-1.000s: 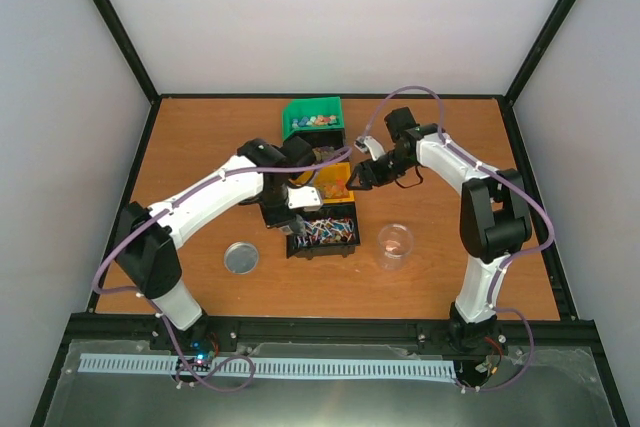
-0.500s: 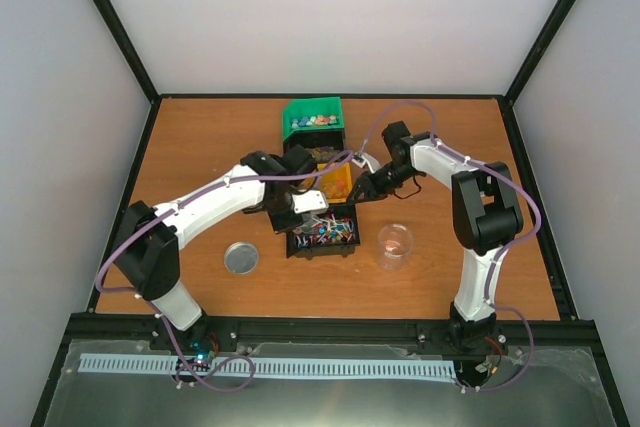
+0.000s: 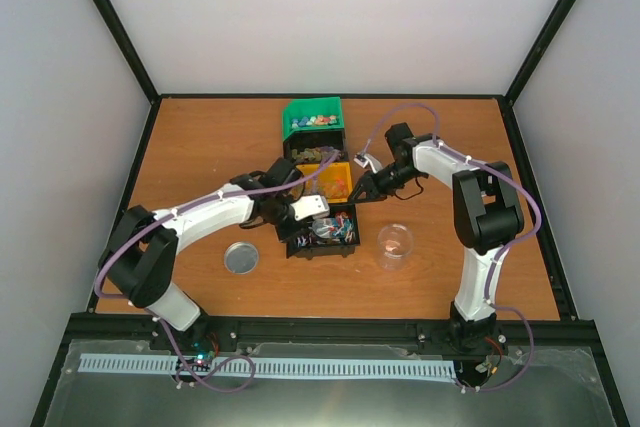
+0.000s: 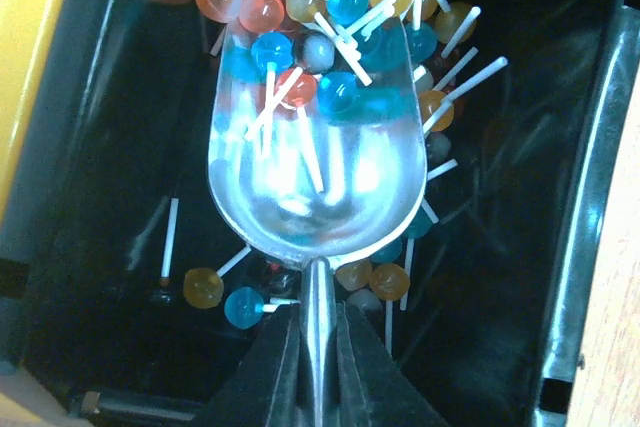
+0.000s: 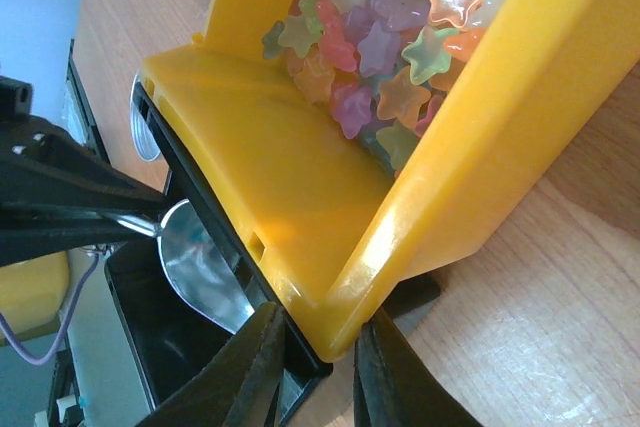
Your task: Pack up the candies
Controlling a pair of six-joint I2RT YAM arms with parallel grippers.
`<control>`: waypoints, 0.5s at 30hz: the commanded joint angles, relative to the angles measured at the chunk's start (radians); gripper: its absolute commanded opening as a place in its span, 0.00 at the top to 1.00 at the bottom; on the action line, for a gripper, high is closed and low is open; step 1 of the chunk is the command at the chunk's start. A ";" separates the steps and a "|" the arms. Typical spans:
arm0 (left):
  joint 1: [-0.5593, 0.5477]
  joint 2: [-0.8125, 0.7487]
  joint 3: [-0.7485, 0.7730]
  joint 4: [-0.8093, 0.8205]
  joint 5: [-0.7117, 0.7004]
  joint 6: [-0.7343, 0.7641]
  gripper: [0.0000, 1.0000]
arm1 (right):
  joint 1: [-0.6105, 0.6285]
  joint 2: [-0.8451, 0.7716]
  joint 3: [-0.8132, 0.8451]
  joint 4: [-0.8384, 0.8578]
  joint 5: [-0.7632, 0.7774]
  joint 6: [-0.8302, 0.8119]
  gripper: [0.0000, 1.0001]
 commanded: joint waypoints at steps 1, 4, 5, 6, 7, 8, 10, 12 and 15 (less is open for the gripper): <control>0.063 -0.017 -0.070 0.141 0.171 0.000 0.99 | 0.015 0.009 -0.023 0.026 0.023 -0.013 0.79; 0.085 -0.074 -0.128 0.208 0.211 0.023 0.99 | 0.012 -0.005 -0.018 0.022 0.029 -0.029 0.77; 0.090 -0.094 -0.146 0.222 0.224 0.032 0.99 | 0.010 -0.012 -0.017 0.020 0.029 -0.036 0.76; 0.095 -0.116 -0.165 0.235 0.233 0.044 0.99 | 0.007 -0.019 -0.016 0.020 0.027 -0.044 0.75; 0.097 -0.135 -0.184 0.246 0.240 0.052 0.99 | 0.004 -0.027 -0.015 0.020 0.026 -0.049 0.74; 0.099 -0.155 -0.202 0.256 0.243 0.059 0.99 | 0.000 -0.035 -0.014 0.020 0.024 -0.053 0.72; 0.103 -0.190 -0.233 0.278 0.238 0.060 0.99 | -0.009 -0.053 -0.014 0.020 0.027 -0.069 0.70; 0.109 -0.226 -0.259 0.293 0.236 0.057 0.99 | -0.015 -0.079 -0.015 0.023 0.028 -0.092 0.68; 0.120 -0.265 -0.288 0.289 0.228 0.071 0.99 | -0.023 -0.102 -0.009 0.019 0.026 -0.118 0.65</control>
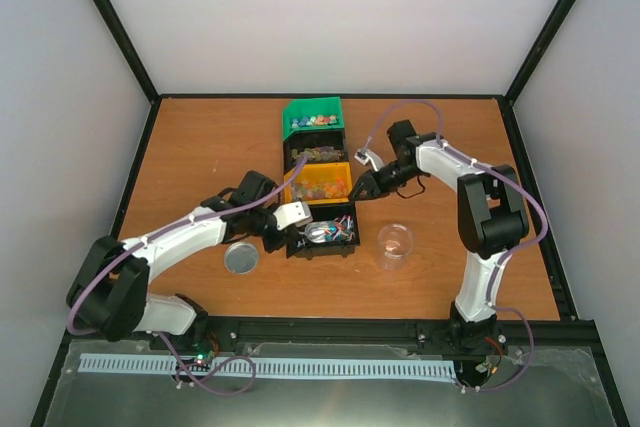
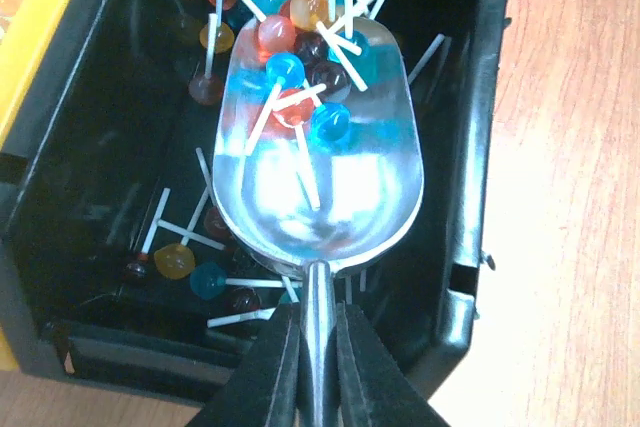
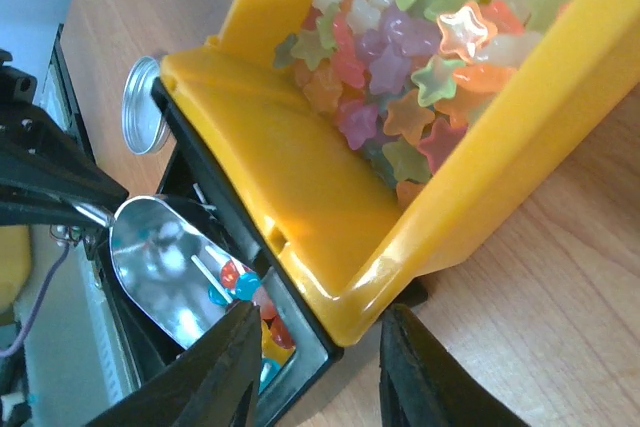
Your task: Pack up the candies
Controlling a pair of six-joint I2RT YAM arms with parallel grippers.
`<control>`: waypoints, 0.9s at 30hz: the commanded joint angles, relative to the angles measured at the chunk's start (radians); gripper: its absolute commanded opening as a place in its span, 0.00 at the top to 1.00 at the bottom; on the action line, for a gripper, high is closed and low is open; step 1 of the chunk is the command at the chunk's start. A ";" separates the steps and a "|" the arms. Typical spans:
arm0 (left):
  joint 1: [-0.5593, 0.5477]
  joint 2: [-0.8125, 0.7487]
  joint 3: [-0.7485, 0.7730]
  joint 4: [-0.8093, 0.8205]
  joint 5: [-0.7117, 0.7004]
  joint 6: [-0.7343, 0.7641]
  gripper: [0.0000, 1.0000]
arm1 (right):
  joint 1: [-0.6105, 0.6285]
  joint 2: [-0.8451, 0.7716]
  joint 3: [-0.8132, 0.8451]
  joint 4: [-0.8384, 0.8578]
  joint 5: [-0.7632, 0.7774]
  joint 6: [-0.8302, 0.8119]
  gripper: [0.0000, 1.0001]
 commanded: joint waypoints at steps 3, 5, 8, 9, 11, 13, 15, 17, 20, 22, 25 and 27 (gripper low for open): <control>0.046 -0.097 -0.035 0.033 0.043 0.065 0.99 | -0.028 -0.086 0.015 -0.003 0.008 -0.075 0.61; 0.088 -0.128 -0.045 0.014 0.060 0.072 0.99 | -0.036 -0.098 0.023 -0.006 0.006 -0.086 0.56; 0.145 -0.161 -0.057 -0.027 0.097 0.102 0.99 | -0.054 -0.119 0.029 -0.013 -0.004 -0.103 0.48; 0.165 -0.169 -0.061 -0.038 0.119 0.113 0.99 | -0.060 -0.126 0.031 -0.014 -0.010 -0.109 0.46; 0.199 -0.184 -0.065 -0.079 0.165 0.144 0.99 | -0.063 -0.144 0.031 -0.016 -0.024 -0.118 0.40; 0.220 -0.203 -0.074 -0.093 0.192 0.172 0.99 | -0.109 -0.164 0.028 -0.016 -0.043 -0.128 0.35; 0.234 -0.227 -0.091 -0.088 0.204 0.183 0.99 | -0.142 -0.191 0.022 -0.021 -0.060 -0.146 0.30; 0.241 -0.243 -0.104 -0.087 0.212 0.188 0.99 | -0.177 -0.228 0.014 -0.031 -0.074 -0.188 0.25; 0.249 -0.259 -0.116 -0.097 0.242 0.195 0.99 | -0.227 -0.289 -0.014 -0.042 -0.085 -0.247 0.18; 0.253 -0.275 -0.124 -0.087 0.263 0.184 0.99 | -0.252 -0.334 -0.046 -0.046 -0.078 -0.280 0.07; 0.253 -0.300 -0.150 -0.057 0.294 0.157 0.99 | -0.265 -0.399 -0.094 -0.038 -0.049 -0.312 0.00; 0.253 -0.302 -0.166 -0.022 0.316 0.154 0.99 | -0.266 -0.435 -0.124 -0.027 -0.043 -0.319 0.00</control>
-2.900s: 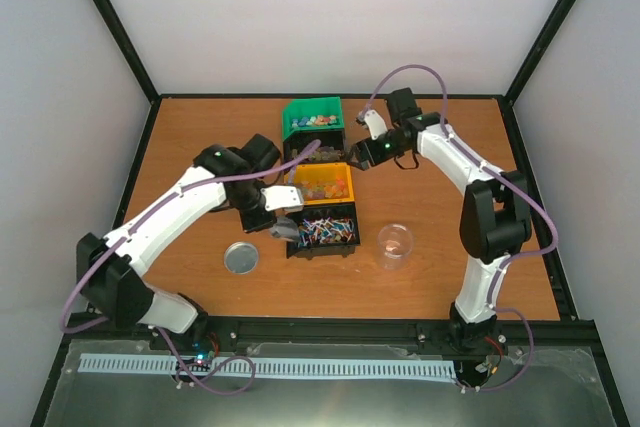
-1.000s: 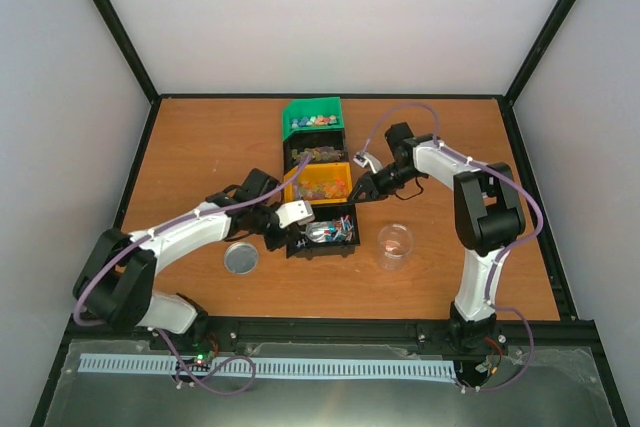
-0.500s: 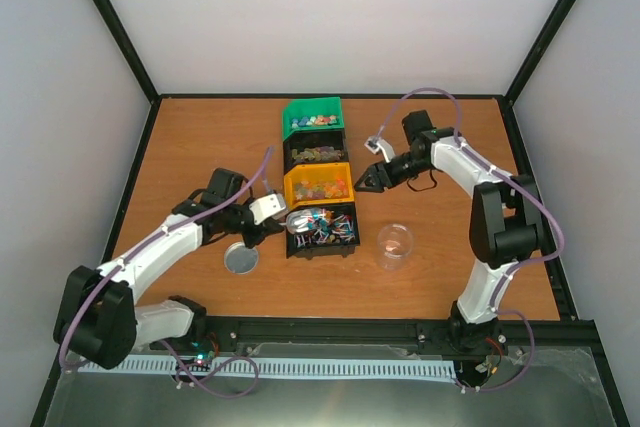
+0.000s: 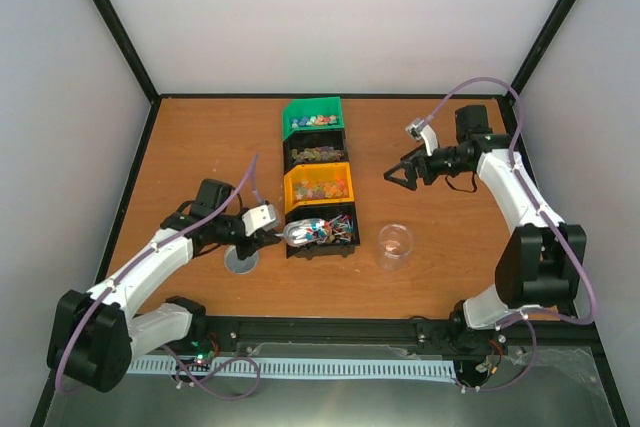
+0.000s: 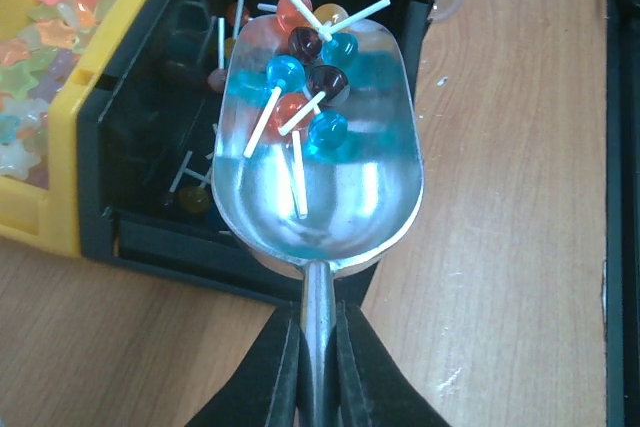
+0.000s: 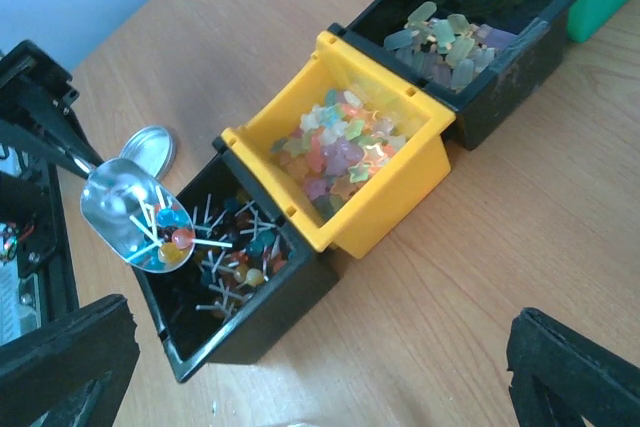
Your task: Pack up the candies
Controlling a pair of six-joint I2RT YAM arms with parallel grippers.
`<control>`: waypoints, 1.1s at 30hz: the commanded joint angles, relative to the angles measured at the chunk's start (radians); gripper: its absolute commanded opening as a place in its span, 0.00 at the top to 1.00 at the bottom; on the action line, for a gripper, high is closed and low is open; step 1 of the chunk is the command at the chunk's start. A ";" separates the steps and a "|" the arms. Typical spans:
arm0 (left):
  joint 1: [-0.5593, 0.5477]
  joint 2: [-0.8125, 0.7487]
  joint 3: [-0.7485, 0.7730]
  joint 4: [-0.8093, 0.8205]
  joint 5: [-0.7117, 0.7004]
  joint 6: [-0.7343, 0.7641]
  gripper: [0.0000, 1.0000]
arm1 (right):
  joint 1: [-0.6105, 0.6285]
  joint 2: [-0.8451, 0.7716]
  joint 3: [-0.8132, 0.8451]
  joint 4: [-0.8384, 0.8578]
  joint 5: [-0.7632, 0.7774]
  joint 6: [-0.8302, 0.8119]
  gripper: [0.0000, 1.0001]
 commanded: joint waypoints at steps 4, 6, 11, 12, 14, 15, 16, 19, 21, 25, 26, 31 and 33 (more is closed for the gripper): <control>0.009 -0.035 -0.024 0.070 0.100 0.016 0.99 | -0.002 -0.132 -0.105 0.033 0.032 -0.064 0.00; 0.010 -0.050 -0.015 0.075 0.107 0.009 0.99 | -0.002 -0.178 -0.138 0.058 0.054 -0.074 0.00; 0.009 -0.064 0.021 0.083 0.157 -0.021 0.99 | -0.002 -0.307 -0.229 0.140 0.099 -0.075 0.00; 0.009 -0.063 0.022 0.085 0.161 -0.025 0.99 | -0.002 -0.328 -0.251 0.162 0.108 -0.068 0.00; 0.009 -0.059 0.020 0.088 0.168 -0.029 0.99 | -0.002 -0.363 -0.281 0.219 0.139 -0.027 0.00; 0.009 -0.057 0.018 0.093 0.171 -0.032 0.99 | -0.002 -0.381 -0.294 0.253 0.156 -0.002 0.00; 0.009 -0.057 0.015 0.100 0.170 -0.045 0.99 | -0.001 -0.393 -0.304 0.279 0.172 0.022 0.00; 0.009 -0.058 0.004 0.144 0.181 -0.084 0.99 | -0.002 -0.406 -0.311 0.284 0.178 0.038 0.00; 0.009 -0.058 -0.005 0.201 0.180 -0.143 0.99 | -0.002 -0.401 -0.308 0.241 0.152 0.009 0.00; 0.010 -0.048 -0.014 0.216 0.184 -0.158 0.99 | -0.002 -0.385 -0.301 0.135 0.092 -0.084 0.00; 0.009 -0.049 -0.016 0.209 0.177 -0.150 0.99 | -0.003 -0.380 -0.300 0.117 0.083 -0.104 0.00; 0.011 -0.061 -0.021 0.165 0.159 -0.105 0.99 | -0.002 -0.375 -0.305 0.088 0.053 -0.154 0.00; 0.011 -0.062 -0.015 0.147 0.165 -0.083 0.99 | -0.001 -0.381 -0.315 0.088 0.043 -0.177 0.00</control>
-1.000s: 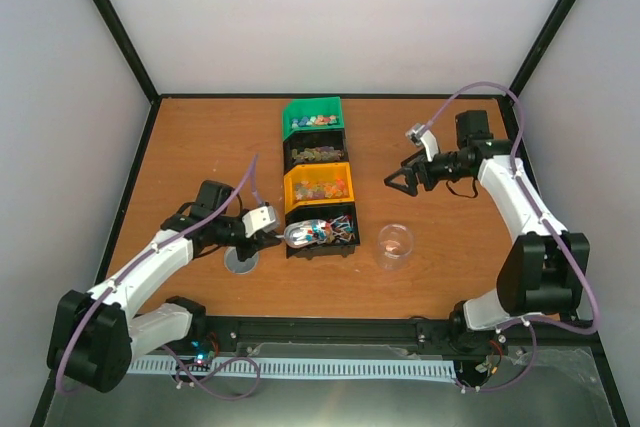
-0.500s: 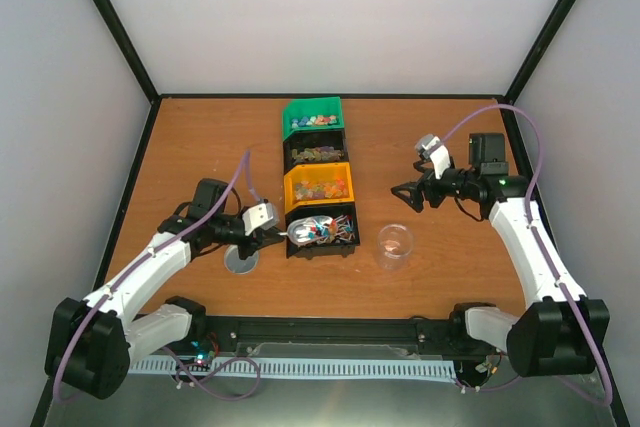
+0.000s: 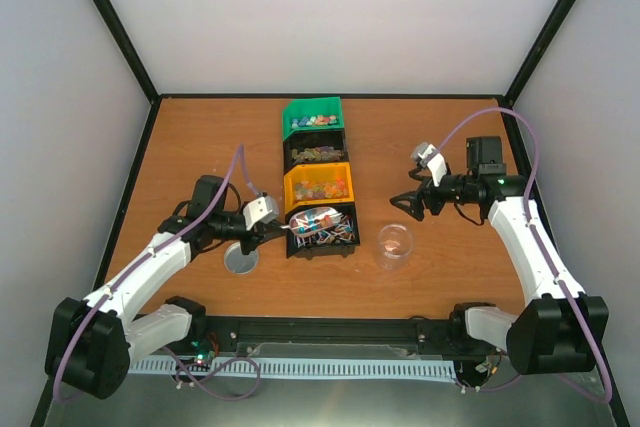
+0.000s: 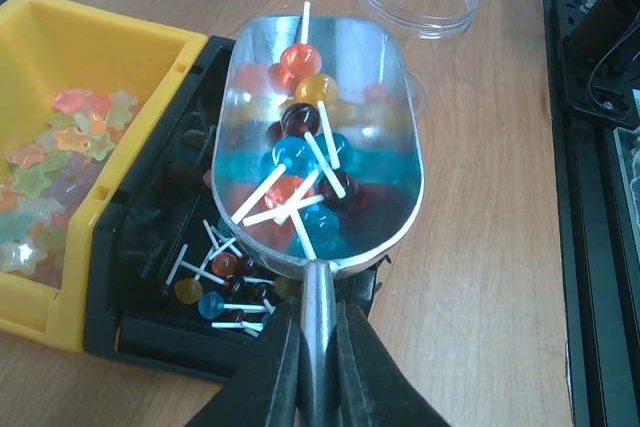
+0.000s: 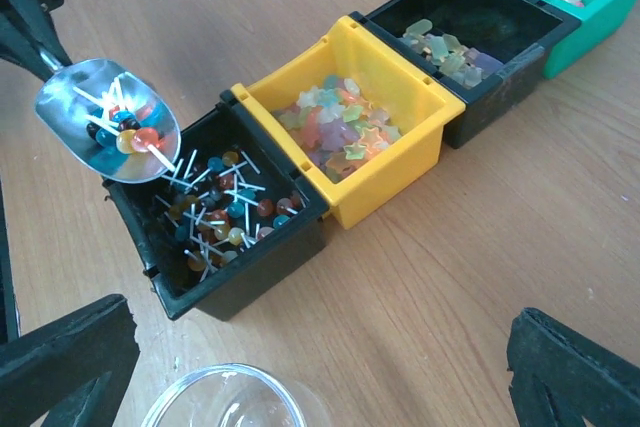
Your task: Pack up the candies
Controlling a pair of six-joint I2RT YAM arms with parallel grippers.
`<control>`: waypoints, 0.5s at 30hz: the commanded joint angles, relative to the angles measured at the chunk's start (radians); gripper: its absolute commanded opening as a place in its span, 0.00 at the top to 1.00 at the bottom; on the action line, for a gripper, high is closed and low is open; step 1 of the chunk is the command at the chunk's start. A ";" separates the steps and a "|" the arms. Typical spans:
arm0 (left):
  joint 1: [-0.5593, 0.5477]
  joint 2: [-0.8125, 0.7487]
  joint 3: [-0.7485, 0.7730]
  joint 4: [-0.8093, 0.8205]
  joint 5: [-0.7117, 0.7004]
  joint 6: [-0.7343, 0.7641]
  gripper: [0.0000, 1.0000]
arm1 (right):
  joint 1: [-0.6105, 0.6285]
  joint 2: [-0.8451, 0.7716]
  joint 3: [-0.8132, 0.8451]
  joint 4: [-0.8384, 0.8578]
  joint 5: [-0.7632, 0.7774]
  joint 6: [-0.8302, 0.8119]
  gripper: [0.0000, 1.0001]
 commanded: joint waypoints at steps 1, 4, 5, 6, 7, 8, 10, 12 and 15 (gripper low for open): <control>0.009 -0.015 0.014 -0.008 0.032 0.051 0.99 | -0.002 -0.012 -0.022 -0.030 -0.050 -0.087 0.00; 0.008 -0.012 0.039 -0.033 0.045 0.081 0.99 | -0.002 -0.044 -0.056 -0.036 -0.051 -0.134 0.00; 0.009 -0.010 0.051 -0.047 0.047 0.085 0.99 | -0.002 -0.056 -0.065 -0.039 -0.047 -0.147 0.00; 0.009 -0.005 0.066 -0.056 0.048 0.087 0.99 | -0.002 -0.065 -0.073 -0.044 -0.041 -0.161 0.00; 0.008 0.001 0.082 -0.069 0.052 0.090 0.99 | -0.002 -0.075 -0.081 -0.053 -0.037 -0.181 0.00; 0.007 0.009 0.101 -0.087 0.055 0.096 0.99 | -0.002 -0.084 -0.088 -0.064 -0.034 -0.201 0.00; -0.004 0.028 0.138 -0.133 0.053 0.112 0.99 | -0.001 -0.101 -0.101 -0.090 -0.025 -0.249 0.00; -0.025 0.049 0.175 -0.188 0.041 0.159 0.99 | -0.002 -0.123 -0.112 -0.125 -0.015 -0.302 0.00; -0.065 0.065 0.200 -0.201 0.019 0.189 0.99 | -0.004 -0.156 -0.114 -0.200 -0.007 -0.394 0.00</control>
